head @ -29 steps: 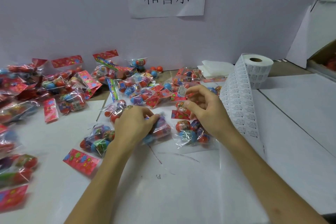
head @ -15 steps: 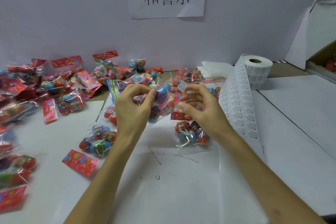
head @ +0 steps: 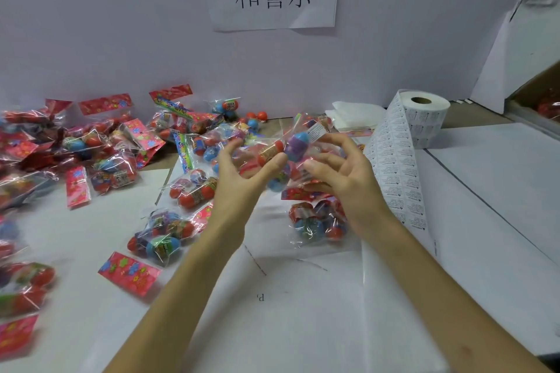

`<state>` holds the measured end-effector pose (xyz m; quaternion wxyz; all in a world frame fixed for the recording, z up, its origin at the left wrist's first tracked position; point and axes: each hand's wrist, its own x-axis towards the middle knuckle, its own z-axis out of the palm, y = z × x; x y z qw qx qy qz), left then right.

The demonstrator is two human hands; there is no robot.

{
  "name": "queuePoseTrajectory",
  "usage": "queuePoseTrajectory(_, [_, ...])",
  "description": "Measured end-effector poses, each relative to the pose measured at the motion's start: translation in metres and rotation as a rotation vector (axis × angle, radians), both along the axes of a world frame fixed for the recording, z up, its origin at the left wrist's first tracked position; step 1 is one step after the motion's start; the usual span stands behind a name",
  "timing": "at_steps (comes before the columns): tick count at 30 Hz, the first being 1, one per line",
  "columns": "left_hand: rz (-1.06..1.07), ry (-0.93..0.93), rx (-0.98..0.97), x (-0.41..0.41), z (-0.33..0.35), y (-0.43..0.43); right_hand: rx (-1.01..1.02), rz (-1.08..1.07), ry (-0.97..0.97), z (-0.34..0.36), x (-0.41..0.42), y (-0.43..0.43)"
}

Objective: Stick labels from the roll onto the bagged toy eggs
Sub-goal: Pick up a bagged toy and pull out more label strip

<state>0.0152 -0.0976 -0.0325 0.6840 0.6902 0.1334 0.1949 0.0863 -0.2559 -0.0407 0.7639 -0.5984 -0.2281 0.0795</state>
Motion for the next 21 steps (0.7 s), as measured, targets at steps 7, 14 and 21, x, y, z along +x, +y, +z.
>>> queuePoseTrajectory(7, [-0.287,-0.084,-0.348,-0.0001,-0.0082,-0.0067,-0.034,-0.005,-0.129,0.0021,-0.0026,-0.0009])
queuePoseTrajectory(14, [-0.169,-0.057,-0.516,-0.0019,-0.0011,0.0018,0.077,0.106,0.058,0.0071,0.0024,-0.0082])
queuePoseTrajectory(21, [-0.179,-0.052,-0.536,-0.0016,0.0014,0.0018,-0.046,0.156,0.038,0.0024,-0.0017,-0.0012])
